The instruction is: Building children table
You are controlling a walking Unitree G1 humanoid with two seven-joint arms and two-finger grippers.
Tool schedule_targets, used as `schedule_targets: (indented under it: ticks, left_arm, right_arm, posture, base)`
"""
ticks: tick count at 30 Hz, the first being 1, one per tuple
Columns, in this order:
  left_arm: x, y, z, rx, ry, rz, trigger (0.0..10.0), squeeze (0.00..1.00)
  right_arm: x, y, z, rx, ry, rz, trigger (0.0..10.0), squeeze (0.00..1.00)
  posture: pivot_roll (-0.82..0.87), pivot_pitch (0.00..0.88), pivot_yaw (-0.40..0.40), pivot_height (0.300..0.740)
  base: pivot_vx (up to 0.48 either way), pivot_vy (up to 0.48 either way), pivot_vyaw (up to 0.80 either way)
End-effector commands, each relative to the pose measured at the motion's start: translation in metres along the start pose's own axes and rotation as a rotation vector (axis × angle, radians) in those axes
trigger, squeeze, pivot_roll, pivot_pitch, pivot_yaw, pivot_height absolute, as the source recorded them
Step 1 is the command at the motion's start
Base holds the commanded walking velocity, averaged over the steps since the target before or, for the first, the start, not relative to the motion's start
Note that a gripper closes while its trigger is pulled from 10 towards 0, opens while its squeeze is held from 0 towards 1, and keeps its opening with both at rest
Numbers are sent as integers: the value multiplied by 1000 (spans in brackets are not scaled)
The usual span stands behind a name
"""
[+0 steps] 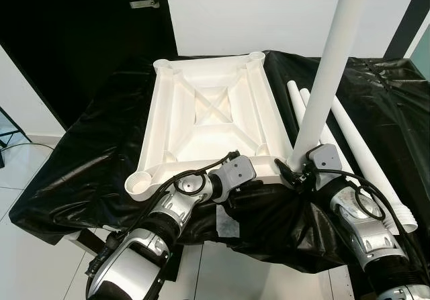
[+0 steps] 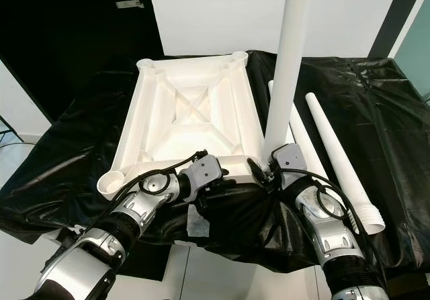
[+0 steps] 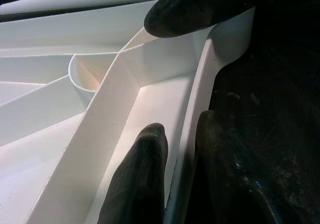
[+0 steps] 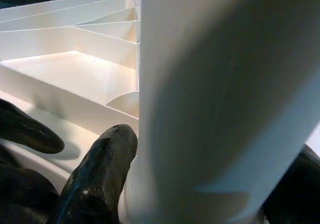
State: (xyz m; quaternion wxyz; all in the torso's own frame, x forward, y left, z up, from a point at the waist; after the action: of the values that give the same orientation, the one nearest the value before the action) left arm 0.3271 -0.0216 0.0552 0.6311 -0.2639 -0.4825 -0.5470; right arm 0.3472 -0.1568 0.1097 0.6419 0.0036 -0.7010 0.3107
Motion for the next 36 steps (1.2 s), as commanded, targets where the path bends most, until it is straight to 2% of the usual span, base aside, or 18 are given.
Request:
schedule_targets:
  ticks: [1,4,9,13,16,17,18,19,20,21,23,26,34,35,36]
  left_arm:
    - [-52,-49,2,-222,179,91,10000,0]
    - [-52,-49,2,-225,181,86,10000,0]
    - [-55,-50,4,-229,189,78,10000,0]
    - [-56,-50,5,-230,192,77,10000,0]
    - [-57,-51,4,-232,195,77,10000,0]
    - [-57,-51,4,-232,195,77,10000,0]
    - [-57,-51,4,-232,195,77,10000,0]
    - [-57,-51,4,-232,195,77,10000,0]
    - [-57,-51,3,-232,194,78,10000,0]
    - [-57,-51,3,-232,194,78,10000,0]
    - [-57,-53,3,-235,194,80,10000,0]
    - [-58,-55,2,-241,195,81,10000,0]
    - [-55,-56,-1,-237,187,82,10000,0]
    - [-54,-55,-2,-235,184,83,10000,0]
    - [-54,-55,-2,-233,182,84,10000,0]
  right_arm:
    - [-6,-7,3,10,28,13,0,0]
    - [-8,-5,3,18,34,-1,0,0]
    - [-16,15,8,33,44,-53,0,0]
    - [-17,19,9,14,45,-86,0,0]
    - [-25,19,14,-197,72,-192,0,0]
    - [-25,19,14,-197,72,-192,0,0]
    - [-28,15,16,-294,91,-221,0,0]
    - [-28,15,16,-294,91,-221,0,0]
    - [-32,10,19,-387,110,-249,0,0]
    - [-32,10,19,-387,110,-249,0,0]
    - [-39,4,22,-531,159,-312,0,0]
    - [-38,6,18,-570,168,-330,0,0]
    - [-29,12,7,-560,150,-313,0,0]
    - [-27,13,5,-549,147,-302,3216,0]
    - [-24,15,3,-525,136,-285,10000,0]
  posture:
    - [-48,0,11,740]
    - [-49,0,9,740]
    - [-51,0,9,740]
    - [-50,0,10,740]
    - [-49,0,10,740]
    - [-49,0,10,740]
    - [-45,0,10,740]
    - [-45,0,10,740]
    - [-45,0,10,740]
    - [-45,0,10,740]
    - [-48,0,13,740]
    - [-53,0,12,740]
    - [-52,0,1,740]
    - [-51,0,-2,740]
    - [-51,0,-4,740]
  base:
    - [0,0,0]
    - [0,0,0]
    - [0,0,0]
    - [0,0,0]
    - [0,0,0]
    - [0,0,0]
    - [0,0,0]
    - [0,0,0]
    - [0,0,0]
    - [0,0,0]
    - [0,0,0]
    - [0,0,0]
    - [0,0,0]
    - [0,0,0]
    - [0,0,0]
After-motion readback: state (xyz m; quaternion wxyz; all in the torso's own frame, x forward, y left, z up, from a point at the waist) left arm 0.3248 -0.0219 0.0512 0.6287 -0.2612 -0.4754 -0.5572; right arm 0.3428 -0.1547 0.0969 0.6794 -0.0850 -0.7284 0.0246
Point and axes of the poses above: a point about 5 cm out from each wrist's last joint towards the gripper, its own z axis pointing back from the gripper into the wrist, its own x axis along the axis of the wrist's last joint, y = z × x, the point moved 6 cm from there along -z, pointing out of the wrist towards the gripper, and after that the axes turned 5 degrees about z, right-handed, at the moved point
